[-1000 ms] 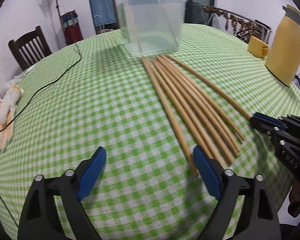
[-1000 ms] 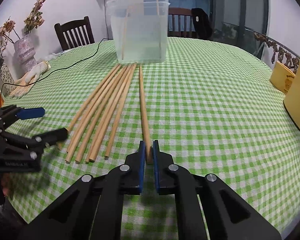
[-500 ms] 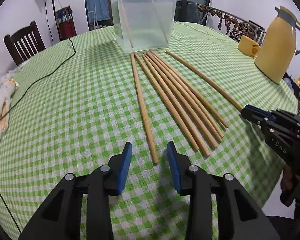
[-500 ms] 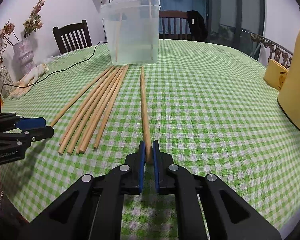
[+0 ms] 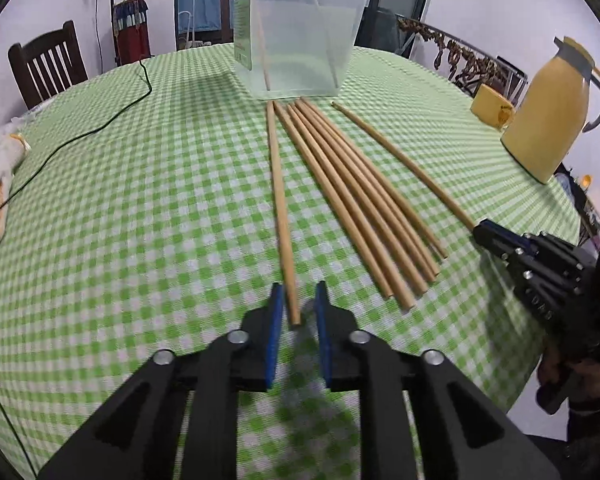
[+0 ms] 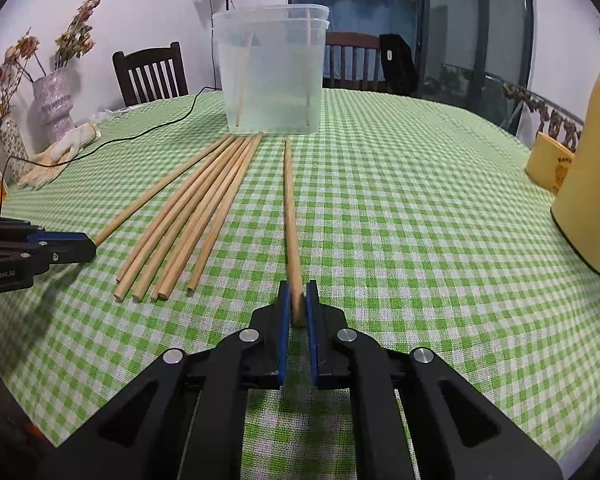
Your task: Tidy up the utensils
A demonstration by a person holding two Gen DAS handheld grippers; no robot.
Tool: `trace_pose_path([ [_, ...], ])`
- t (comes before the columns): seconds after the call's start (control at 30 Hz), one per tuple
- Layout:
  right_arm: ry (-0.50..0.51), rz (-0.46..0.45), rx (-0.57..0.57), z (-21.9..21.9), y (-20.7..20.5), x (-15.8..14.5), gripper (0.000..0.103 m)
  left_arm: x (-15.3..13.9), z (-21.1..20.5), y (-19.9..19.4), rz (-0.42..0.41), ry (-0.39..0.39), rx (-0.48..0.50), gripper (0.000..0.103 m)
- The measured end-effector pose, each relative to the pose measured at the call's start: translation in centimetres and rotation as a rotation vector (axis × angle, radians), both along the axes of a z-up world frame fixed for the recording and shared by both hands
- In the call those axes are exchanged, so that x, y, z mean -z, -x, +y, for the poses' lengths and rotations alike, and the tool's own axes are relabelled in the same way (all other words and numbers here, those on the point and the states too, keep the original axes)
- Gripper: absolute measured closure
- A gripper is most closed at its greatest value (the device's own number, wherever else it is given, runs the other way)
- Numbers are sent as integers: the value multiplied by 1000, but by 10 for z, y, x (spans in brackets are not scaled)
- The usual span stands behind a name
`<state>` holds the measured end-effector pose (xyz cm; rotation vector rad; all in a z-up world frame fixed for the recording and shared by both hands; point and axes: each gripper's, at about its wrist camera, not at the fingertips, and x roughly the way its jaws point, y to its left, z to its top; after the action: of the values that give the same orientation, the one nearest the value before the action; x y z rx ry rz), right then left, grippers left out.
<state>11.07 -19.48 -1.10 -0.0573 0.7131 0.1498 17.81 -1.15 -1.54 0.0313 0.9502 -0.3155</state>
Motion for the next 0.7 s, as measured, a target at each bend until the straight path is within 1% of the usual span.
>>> trace_pose_path([
  [0.1, -7, 1, 0, -1, -1, 0, 95, 0, -3, 1, -11, -14, 10, 89],
  [0.13, -12, 3, -1, -1, -1, 0, 96, 1, -2, 0, -12, -17, 1, 100],
  [0.23, -27, 20, -10, -2, -2, -1, 96, -1, 7, -3, 7, 13, -17, 101],
  [0.33, -26, 17, -18, -1, 1, -7, 97, -10, 13, 2, -15, 21, -17, 101],
  [0.47, -8, -33, -35, 4, 7, -25, 97, -28, 21, 9, -57, 38, -26, 101],
  [0.6, 1, -82, -29, 2, 11, -41, 97, -47, 28, 17, -90, 56, -31, 101],
  [0.7, 13, -109, -28, -1, 14, -52, 97, -59, 32, 23, -117, 50, -26, 101],
])
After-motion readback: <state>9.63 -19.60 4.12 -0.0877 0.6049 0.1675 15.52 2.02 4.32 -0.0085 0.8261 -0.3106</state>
